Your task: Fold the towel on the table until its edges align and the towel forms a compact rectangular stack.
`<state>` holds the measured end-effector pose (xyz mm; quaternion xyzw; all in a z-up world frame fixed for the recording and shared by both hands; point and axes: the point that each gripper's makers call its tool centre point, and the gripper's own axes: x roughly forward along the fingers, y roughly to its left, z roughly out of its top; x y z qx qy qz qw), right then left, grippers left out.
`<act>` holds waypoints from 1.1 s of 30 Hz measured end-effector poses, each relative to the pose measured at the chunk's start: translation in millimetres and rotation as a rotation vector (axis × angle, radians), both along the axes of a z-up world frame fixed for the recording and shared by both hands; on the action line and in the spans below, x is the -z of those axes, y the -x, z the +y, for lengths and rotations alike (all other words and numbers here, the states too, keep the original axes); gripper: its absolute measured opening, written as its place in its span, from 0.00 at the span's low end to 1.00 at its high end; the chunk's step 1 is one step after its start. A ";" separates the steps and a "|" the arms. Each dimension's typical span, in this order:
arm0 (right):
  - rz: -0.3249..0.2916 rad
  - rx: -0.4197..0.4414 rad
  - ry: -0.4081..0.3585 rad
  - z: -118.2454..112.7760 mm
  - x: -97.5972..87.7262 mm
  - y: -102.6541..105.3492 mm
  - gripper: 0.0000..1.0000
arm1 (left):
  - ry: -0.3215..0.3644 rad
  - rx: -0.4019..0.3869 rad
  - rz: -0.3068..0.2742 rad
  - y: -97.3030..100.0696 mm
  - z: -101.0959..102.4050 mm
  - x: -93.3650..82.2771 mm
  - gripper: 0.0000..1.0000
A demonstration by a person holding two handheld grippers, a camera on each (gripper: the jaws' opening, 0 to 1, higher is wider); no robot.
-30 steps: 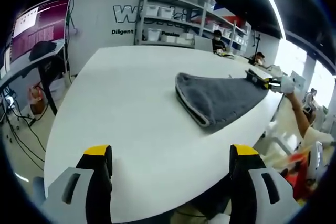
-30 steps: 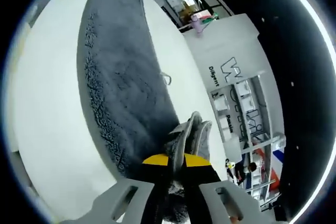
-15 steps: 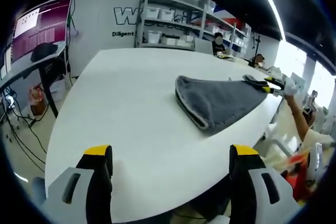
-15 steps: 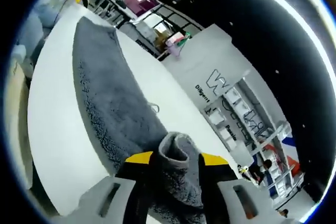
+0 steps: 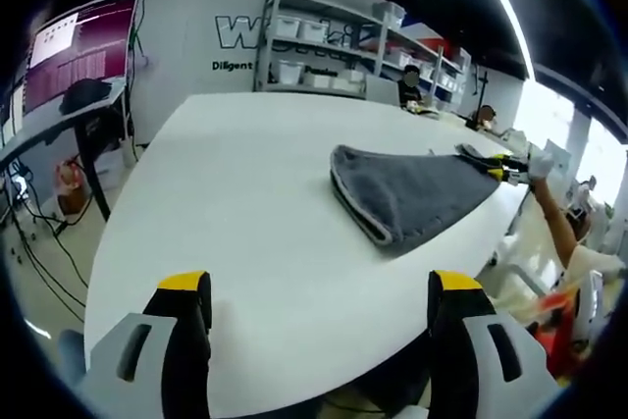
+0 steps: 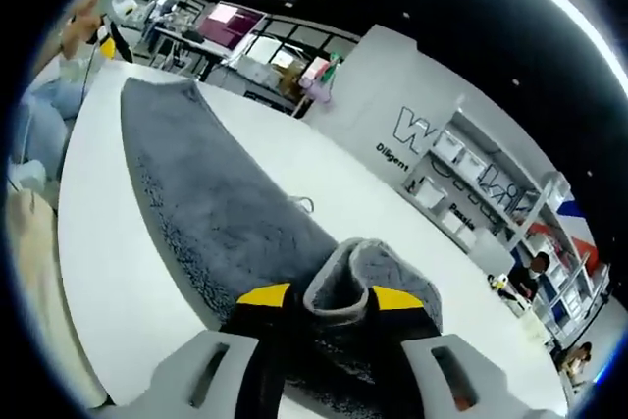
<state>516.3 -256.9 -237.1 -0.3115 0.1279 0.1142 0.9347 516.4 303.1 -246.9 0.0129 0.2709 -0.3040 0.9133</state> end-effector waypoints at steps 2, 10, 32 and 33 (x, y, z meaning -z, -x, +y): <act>0.007 0.021 0.035 -5.3 1.2 -2.6 0.19 | -0.007 0.005 0.003 1.3 -0.6 0.9 0.90; 0.029 0.016 0.084 -6.8 -0.2 -5.2 0.02 | -0.019 0.041 0.005 6.4 -8.1 -1.9 0.91; 0.007 -0.015 0.132 26.0 -47.6 -13.1 0.01 | -0.022 0.117 -0.050 15.9 -32.2 -15.9 0.92; 0.005 -0.016 0.134 27.2 -49.2 -13.5 0.01 | -0.022 0.118 -0.051 16.2 -32.5 -16.2 0.92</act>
